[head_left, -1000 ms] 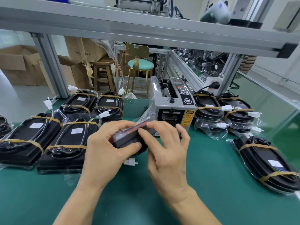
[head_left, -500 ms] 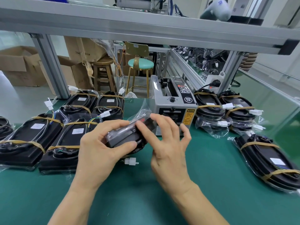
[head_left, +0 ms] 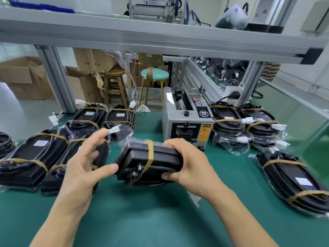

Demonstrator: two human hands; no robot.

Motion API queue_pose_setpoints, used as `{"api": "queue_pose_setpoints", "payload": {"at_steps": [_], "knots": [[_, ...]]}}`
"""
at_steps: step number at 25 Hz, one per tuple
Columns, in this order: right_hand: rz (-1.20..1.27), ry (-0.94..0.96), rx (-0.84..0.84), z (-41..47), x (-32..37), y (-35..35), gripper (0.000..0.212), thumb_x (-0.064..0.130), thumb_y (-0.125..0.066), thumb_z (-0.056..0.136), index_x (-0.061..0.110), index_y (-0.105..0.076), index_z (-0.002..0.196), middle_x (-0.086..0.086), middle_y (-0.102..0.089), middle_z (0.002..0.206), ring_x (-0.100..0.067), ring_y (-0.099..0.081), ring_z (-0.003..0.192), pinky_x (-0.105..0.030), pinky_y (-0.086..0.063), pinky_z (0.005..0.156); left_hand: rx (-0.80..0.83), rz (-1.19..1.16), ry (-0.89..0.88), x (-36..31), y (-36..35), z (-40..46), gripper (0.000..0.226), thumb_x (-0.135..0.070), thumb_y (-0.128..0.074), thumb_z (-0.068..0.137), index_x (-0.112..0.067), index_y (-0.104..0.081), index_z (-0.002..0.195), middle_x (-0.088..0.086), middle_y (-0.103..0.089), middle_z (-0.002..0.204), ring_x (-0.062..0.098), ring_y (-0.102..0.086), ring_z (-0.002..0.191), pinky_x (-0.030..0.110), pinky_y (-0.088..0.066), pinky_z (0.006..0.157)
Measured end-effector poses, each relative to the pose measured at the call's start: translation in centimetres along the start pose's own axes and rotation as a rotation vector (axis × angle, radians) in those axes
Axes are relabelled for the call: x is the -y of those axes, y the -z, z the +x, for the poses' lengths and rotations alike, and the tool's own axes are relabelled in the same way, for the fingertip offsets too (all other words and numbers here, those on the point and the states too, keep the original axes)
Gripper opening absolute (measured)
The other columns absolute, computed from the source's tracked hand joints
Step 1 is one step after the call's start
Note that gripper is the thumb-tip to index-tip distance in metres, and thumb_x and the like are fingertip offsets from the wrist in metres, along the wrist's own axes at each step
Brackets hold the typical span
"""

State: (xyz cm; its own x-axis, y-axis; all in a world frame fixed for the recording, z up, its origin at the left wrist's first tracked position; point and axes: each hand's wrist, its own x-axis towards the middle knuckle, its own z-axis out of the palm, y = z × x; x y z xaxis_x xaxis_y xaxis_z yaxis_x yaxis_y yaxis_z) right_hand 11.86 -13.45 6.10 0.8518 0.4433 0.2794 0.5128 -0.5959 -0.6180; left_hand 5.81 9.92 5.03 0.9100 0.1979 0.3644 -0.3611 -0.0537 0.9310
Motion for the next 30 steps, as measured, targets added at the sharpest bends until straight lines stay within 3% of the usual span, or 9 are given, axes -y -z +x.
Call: {"api": "queue_pose_setpoints", "payload": {"at_steps": [4,9,12,15,17,20,24,27,30], "knots": [[-0.384,0.153,0.001,1.4,0.3,-0.9,0.057,0.020,-0.076,0.062,0.030,-0.055,0.114,0.011,-0.056,0.107,-0.016,-0.046,0.098,-0.031,-0.023,0.072,0.209,0.274,-0.091,-0.1,-0.5,0.1,0.071,-0.031,-0.081,0.057,-0.032,-0.059,0.124,-0.007,-0.060,0.129,0.010,-0.051,0.125,0.026,-0.035,0.107],[-0.292,0.109,0.047,2.3,-0.6,-1.7,0.058,0.022,-0.079,0.061,0.033,-0.055,0.113,0.014,-0.055,0.106,-0.012,-0.044,0.097,-0.029,-0.018,0.071,0.203,0.051,0.101,2.1,-0.6,-0.9,0.088,-0.009,-0.085,0.051,-0.025,-0.050,0.130,-0.006,-0.059,0.131,0.010,-0.052,0.124,0.018,-0.038,0.103],[-0.248,0.133,0.089,2.6,-0.7,-2.2,0.058,0.016,-0.074,0.063,0.034,-0.057,0.115,0.015,-0.055,0.109,-0.007,-0.041,0.105,-0.030,-0.020,0.093,0.259,0.062,0.178,3.0,-0.7,-1.3,0.072,-0.026,-0.088,0.046,-0.031,-0.065,0.114,-0.008,-0.068,0.118,0.008,-0.060,0.114,0.009,-0.043,0.089],[-0.120,0.078,0.025,1.6,-1.3,-2.2,0.075,0.009,-0.060,0.061,0.031,-0.049,0.132,0.012,-0.042,0.131,-0.003,-0.029,0.130,-0.036,0.006,0.116,0.209,0.096,0.185,3.6,-0.8,-1.3,0.064,-0.022,-0.086,0.051,-0.027,-0.066,0.112,-0.009,-0.069,0.115,0.007,-0.061,0.112,0.011,-0.044,0.091],[0.103,-0.153,-0.248,0.8,-2.2,-1.7,0.061,0.005,-0.056,0.070,0.027,-0.056,0.126,0.009,-0.049,0.131,-0.005,-0.042,0.123,-0.034,-0.019,0.115,0.199,0.082,0.152,3.5,-0.9,-1.5,0.059,-0.019,-0.080,0.059,-0.030,-0.065,0.114,-0.006,-0.066,0.120,0.010,-0.059,0.116,0.016,-0.042,0.098],[0.368,-0.546,-0.585,1.4,-3.1,-0.6,0.016,0.011,-0.056,0.090,0.018,-0.070,0.096,-0.005,-0.068,0.098,-0.012,-0.057,0.085,-0.027,-0.045,0.081,0.152,0.130,0.089,3.4,-1.6,-2.0,0.056,-0.020,-0.079,0.059,-0.035,-0.064,0.112,-0.003,-0.062,0.120,0.012,-0.058,0.115,0.024,-0.041,0.102],[0.420,-0.649,-0.609,3.8,-2.9,-0.4,0.026,0.017,-0.057,0.088,-0.008,-0.062,0.085,-0.023,-0.052,0.069,-0.035,-0.036,0.067,-0.037,-0.045,0.065,0.046,0.220,0.082,3.3,-2.3,-3.0,0.066,-0.027,-0.085,0.056,-0.038,-0.061,0.117,-0.013,-0.065,0.115,0.003,-0.057,0.113,0.009,-0.037,0.097],[0.501,-0.747,-0.629,4.9,-2.7,-0.4,0.024,0.025,-0.065,0.087,0.012,-0.066,0.067,-0.011,-0.069,0.077,-0.023,-0.057,0.072,-0.041,-0.054,0.082,-0.014,0.266,0.075,3.1,-2.3,-3.1,0.084,-0.032,-0.086,0.053,-0.053,-0.050,0.126,-0.015,-0.066,0.108,0.000,-0.056,0.111,0.016,-0.034,0.099],[0.641,-0.853,-0.681,5.9,-3.3,-0.5,0.018,0.025,-0.073,0.083,0.025,-0.063,0.068,-0.010,-0.071,0.086,-0.022,-0.055,0.075,-0.039,-0.052,0.077,0.000,0.306,0.057,2.6,-2.4,-3.2,0.095,-0.037,-0.079,0.053,-0.058,-0.034,0.134,-0.016,-0.067,0.104,-0.005,-0.056,0.108,0.020,-0.033,0.098]]}}
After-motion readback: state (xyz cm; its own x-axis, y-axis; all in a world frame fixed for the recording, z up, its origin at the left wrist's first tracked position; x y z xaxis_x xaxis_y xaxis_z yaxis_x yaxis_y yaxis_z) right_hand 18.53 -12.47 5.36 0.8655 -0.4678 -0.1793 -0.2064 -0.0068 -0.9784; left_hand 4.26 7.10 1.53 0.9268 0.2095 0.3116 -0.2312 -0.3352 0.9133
